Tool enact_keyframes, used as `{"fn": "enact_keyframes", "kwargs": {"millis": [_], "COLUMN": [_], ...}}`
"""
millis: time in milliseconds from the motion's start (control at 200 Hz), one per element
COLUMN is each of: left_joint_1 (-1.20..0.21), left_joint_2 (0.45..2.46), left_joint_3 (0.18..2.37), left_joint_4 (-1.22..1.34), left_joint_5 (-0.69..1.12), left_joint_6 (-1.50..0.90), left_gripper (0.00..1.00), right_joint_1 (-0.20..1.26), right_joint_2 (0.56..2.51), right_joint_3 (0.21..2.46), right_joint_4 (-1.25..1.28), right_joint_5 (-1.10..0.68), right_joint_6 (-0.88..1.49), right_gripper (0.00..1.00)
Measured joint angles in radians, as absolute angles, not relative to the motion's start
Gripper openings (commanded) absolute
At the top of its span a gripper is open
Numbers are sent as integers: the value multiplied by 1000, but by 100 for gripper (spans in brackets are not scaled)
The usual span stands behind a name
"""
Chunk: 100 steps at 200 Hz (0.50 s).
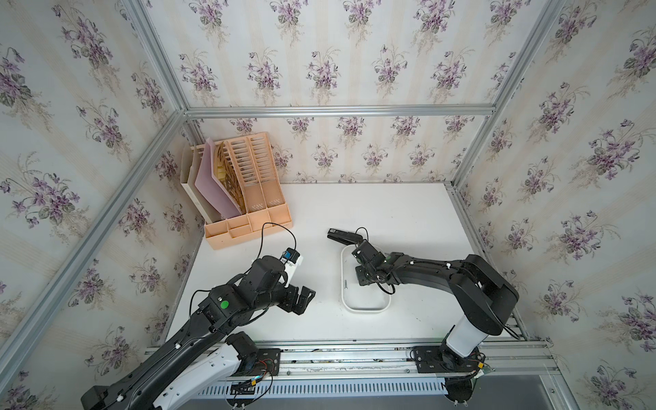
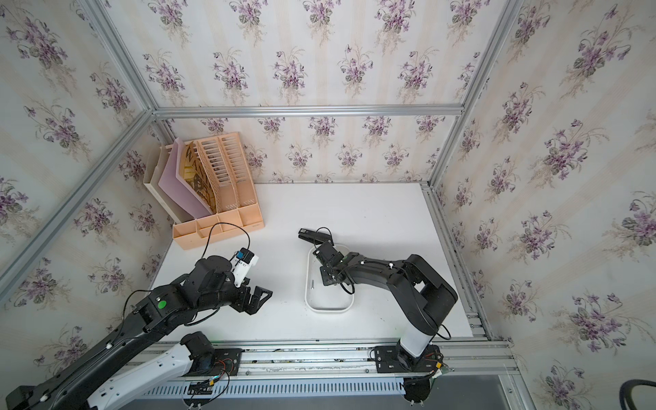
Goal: Take out the screws from the storage box
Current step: Pick up the screw from the storage box.
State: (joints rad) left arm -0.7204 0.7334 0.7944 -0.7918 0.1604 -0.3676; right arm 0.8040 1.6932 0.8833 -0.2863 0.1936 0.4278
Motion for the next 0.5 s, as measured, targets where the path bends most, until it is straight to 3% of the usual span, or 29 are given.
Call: {"fn": "enact_keyframes", "kwargs": {"millis": [105, 500], "left_joint_1": [-720, -720], "left_joint_2": [733, 733], "left_joint_3": [794, 794], "left_joint_4": [-792, -792], "left_joint_5": [160, 160], "left_joint_6": [-368, -368], "left_gripper": [99, 99], "right_joint_1": [804, 800], "right_joint_2": [1694, 1583], "right_joint_3": [886, 859], "right_joint_4": [-289, -324], "right_joint_5": [199, 219], "right_joint_6": [428, 439], "right_gripper": [0, 0]}}
